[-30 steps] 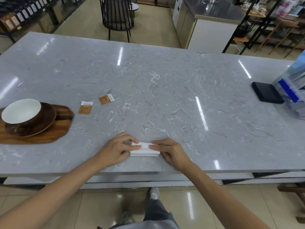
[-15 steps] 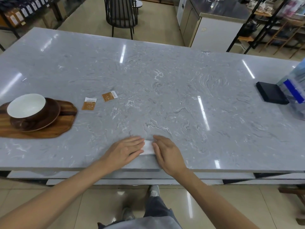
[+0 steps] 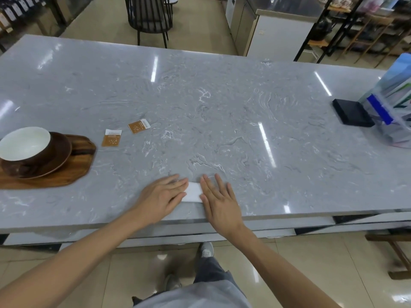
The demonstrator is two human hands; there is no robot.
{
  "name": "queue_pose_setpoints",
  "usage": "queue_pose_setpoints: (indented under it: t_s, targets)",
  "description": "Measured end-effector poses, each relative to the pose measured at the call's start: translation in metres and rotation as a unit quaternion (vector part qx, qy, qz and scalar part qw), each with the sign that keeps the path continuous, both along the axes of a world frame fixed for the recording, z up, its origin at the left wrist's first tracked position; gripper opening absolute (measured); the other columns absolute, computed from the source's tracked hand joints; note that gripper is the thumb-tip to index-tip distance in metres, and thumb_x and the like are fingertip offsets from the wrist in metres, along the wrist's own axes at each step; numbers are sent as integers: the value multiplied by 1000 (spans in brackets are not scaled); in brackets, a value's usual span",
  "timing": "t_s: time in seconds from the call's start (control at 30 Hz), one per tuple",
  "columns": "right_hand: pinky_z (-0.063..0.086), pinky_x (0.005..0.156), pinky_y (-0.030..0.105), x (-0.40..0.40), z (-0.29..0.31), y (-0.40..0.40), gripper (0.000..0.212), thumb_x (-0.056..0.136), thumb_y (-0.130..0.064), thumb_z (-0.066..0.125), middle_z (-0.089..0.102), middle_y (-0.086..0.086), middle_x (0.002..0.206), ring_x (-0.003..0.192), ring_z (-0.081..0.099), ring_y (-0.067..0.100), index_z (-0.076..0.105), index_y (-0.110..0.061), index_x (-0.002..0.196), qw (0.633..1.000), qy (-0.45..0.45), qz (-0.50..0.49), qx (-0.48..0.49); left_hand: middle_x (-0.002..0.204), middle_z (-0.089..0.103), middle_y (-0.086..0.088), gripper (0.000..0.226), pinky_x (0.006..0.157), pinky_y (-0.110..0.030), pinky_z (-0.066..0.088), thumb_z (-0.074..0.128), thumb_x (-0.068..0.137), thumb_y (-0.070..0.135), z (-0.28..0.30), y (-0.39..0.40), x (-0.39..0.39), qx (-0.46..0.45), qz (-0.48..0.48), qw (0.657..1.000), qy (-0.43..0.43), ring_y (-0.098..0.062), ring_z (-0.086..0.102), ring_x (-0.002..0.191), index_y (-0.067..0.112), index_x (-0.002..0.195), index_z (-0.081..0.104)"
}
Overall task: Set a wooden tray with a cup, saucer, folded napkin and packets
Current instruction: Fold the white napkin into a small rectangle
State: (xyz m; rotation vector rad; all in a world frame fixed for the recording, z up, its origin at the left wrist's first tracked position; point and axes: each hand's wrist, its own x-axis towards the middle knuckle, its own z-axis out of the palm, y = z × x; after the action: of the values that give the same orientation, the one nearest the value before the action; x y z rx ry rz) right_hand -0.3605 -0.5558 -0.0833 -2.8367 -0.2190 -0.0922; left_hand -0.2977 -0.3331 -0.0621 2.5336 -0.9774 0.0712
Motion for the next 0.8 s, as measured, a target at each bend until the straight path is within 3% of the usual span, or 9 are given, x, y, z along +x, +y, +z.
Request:
queue_pose_setpoints:
  t_s: [0.07, 0.17, 0.27, 0.33, 0.47, 0.57, 0.67, 0.8]
  targets:
    - [9, 130, 48, 0, -1, 0, 53, 112, -39, 26, 13, -13, 169, 159, 2, 19, 18, -27, 163, 999, 28, 1, 25, 138, 64, 7, 47, 109, -38, 47, 46, 100, 45, 4, 0, 4, 2, 15, 999, 48, -18, 56, 132, 19, 132, 68]
    - [10, 130, 45, 1, 0, -2, 53, 111, -43, 26, 10, -15, 169, 159, 9, 14, 19, -32, 162, 998, 37, 0, 53, 136, 64, 8, 34, 107, -34, 47, 68, 92, 39, 11, 2, 16, -26, 14, 992, 126, -13, 58, 124, 27, 124, 71]
    - [21, 127, 46, 2, 7, -4, 54, 108, -43, 42, 31, 0, 167, 155, 26, 18, 35, -25, 159, 990, 37, -21, 131, 131, 52, 8, 28, 100, -27, 44, 73, 84, 37, 23, 2, 33, -1, -33, 979, 202, -7, 55, 116, 40, 111, 67]
    - [33, 120, 48, 3, 14, -7, 56, 104, -40, 55, 47, 6, 158, 147, 41, 24, 45, -16, 153, 984, 38, -22, 170, 117, 55, 9, 28, 95, -28, 44, 70, 81, 42, 29, 1, 40, 44, -58, 970, 233, -6, 53, 108, 46, 108, 64]
    - [38, 115, 42, 7, 28, -8, 66, 97, -42, 68, 59, 4, 143, 133, 48, 23, 43, -18, 153, 975, 72, -38, 207, 92, 55, 8, 22, 76, -30, 41, 69, 80, 42, 33, 4, 34, 59, -69, 963, 255, -2, 48, 89, 49, 99, 58]
    - [41, 110, 43, 8, 33, -1, 65, 94, -40, 71, 63, 1, 121, 124, 47, 22, 44, -28, 151, 967, 91, -53, 232, 102, 58, 3, 22, 85, -34, 47, 67, 86, 34, 34, 9, 25, 64, -76, 959, 266, -10, 54, 90, 54, 93, 63]
    - [42, 109, 42, 9, 37, 8, 60, 91, -36, 75, 58, -5, 106, 120, 49, 20, 49, -31, 146, 956, 123, -34, 265, 123, 55, 11, 32, 87, -22, 39, 63, 89, 31, 38, 17, 17, 94, -93, 959, 251, -4, 50, 99, 54, 111, 67]
    - [53, 86, 26, 14, 46, 23, 51, 92, -19, 77, 59, 0, 100, 88, 62, 11, 56, -25, 138, 913, 156, -4, 378, 119, 53, 18, 45, 90, -25, 43, 66, 85, 30, 47, 37, 5, 50, -64, 963, 258, -5, 52, 105, 58, 119, 59]
